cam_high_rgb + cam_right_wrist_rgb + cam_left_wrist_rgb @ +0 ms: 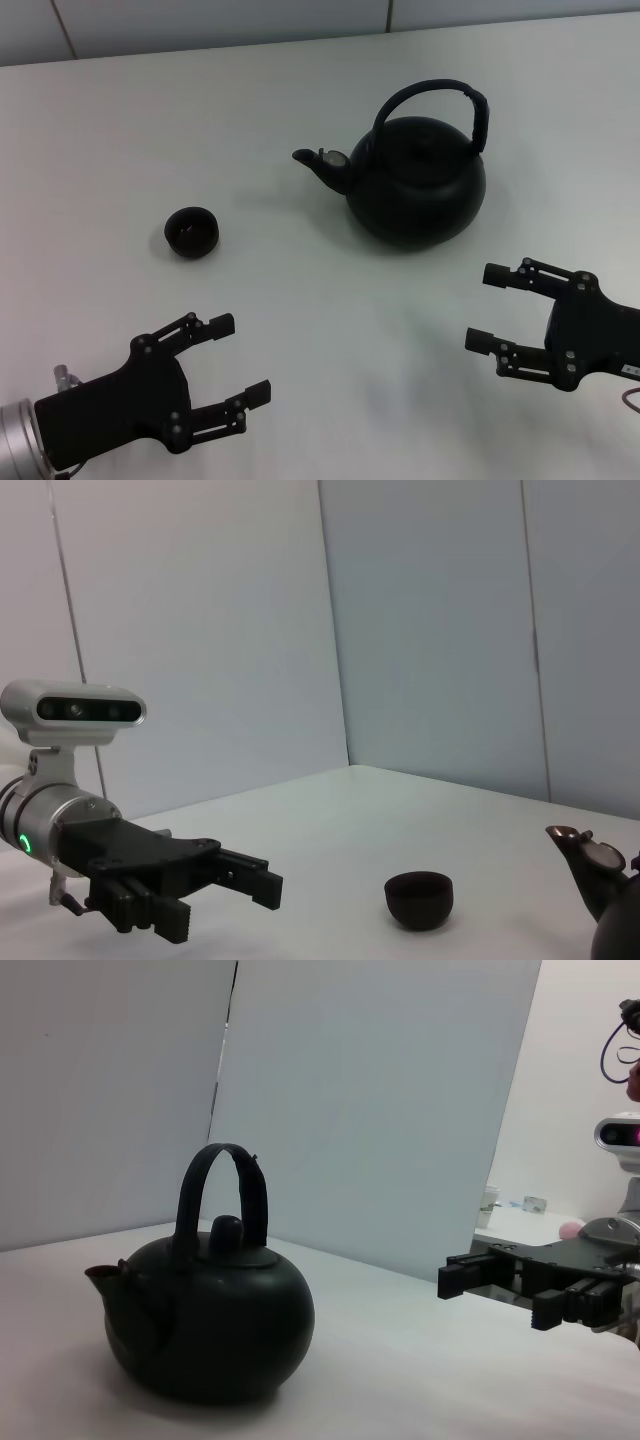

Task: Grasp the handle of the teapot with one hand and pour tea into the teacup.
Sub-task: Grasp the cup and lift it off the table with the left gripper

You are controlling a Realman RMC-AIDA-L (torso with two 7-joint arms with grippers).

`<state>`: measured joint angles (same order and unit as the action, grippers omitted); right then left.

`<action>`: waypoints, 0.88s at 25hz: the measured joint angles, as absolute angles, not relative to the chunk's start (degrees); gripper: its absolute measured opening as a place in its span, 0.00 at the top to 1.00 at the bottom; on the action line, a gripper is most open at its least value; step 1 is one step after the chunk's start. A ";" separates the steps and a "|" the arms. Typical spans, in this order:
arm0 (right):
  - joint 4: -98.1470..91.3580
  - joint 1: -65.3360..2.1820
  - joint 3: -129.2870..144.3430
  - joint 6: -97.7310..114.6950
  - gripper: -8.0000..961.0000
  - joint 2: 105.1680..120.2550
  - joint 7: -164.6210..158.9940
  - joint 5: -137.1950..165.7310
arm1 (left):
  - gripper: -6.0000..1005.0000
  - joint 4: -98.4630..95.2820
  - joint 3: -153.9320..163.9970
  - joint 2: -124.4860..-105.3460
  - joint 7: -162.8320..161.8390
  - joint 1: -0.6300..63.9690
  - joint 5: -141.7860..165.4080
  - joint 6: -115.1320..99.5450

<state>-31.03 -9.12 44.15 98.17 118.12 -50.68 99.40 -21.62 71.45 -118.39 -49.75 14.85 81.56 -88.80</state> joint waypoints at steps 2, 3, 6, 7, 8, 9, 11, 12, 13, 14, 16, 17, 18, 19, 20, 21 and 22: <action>-31.03 -9.17 44.20 98.17 0.20 118.13 -50.68 99.40 | 0.14 -21.62 71.45 -118.39 -49.75 14.82 81.56 -88.79; -31.03 -9.21 44.23 98.17 0.20 118.13 -50.68 99.40 | 0.14 -21.62 71.45 -118.39 -49.75 14.82 81.56 -88.79; -31.08 -9.39 44.41 98.17 0.20 118.04 -50.73 99.40 | 0.14 -21.62 71.45 -118.38 -49.75 14.71 81.56 -88.77; -31.09 -9.44 44.44 98.17 0.20 117.99 -50.75 99.40 | 0.14 -21.62 71.45 -118.38 -49.75 14.68 81.56 -88.77; -31.10 -9.52 44.50 98.17 0.20 117.94 -50.79 99.40 | 0.14 -21.62 71.45 -118.38 -49.75 14.68 81.56 -88.77; -31.11 -9.57 44.50 98.17 0.20 117.93 -50.81 99.40 | 0.14 -21.62 71.45 -118.39 -49.75 14.66 81.56 -88.77; -31.12 -9.64 44.50 98.17 0.20 117.92 -50.82 99.40 | 0.14 -21.62 71.45 -118.42 -49.75 14.65 81.56 -88.77; -31.11 -9.67 44.50 98.17 0.20 117.93 -50.82 99.40 | 0.14 -21.62 71.45 -118.44 -49.75 14.66 81.56 -88.76; -31.12 -9.69 44.52 98.17 0.20 117.95 -50.83 99.40 | 0.14 -21.62 71.43 -118.45 -49.75 14.68 81.55 -88.77; -31.12 -9.72 44.53 98.13 0.20 117.97 -50.84 99.40 | 0.14 -21.62 71.43 -118.45 -49.75 14.68 81.55 -88.77; -31.12 -9.76 44.47 97.87 0.20 118.04 -50.84 99.42 | 0.14 -21.62 71.30 -118.51 -49.59 14.76 81.37 -88.70; -31.12 -9.79 44.37 97.76 0.20 118.08 -50.85 99.42 | 0.15 -21.62 71.26 -118.59 -49.42 14.93 81.28 -88.64; -31.11 -9.85 44.27 97.65 0.20 118.13 -50.85 99.42 | 0.15 -21.63 71.26 -118.67 -49.21 15.21 81.21 -88.61; -31.11 -9.95 44.23 97.58 0.20 118.15 -50.85 99.43 | 0.15 -21.64 71.19 -118.82 -49.09 15.73 81.10 -88.56; -31.11 -10.09 44.23 97.52 0.20 118.16 -50.86 99.43 | 0.15 -21.64 71.08 -118.92 -49.07 16.04 81.06 -88.49; -31.12 -10.19 44.25 97.49 0.20 118.16 -50.86 99.44 | 0.15 -21.64 70.95 -119.02 -49.05 16.33 80.82 -88.28; -31.11 -10.31 44.28 97.47 0.20 118.16 -50.87 99.44 | 0.15 -21.56 70.95 -119.10 -49.03 16.66 80.46 -88.03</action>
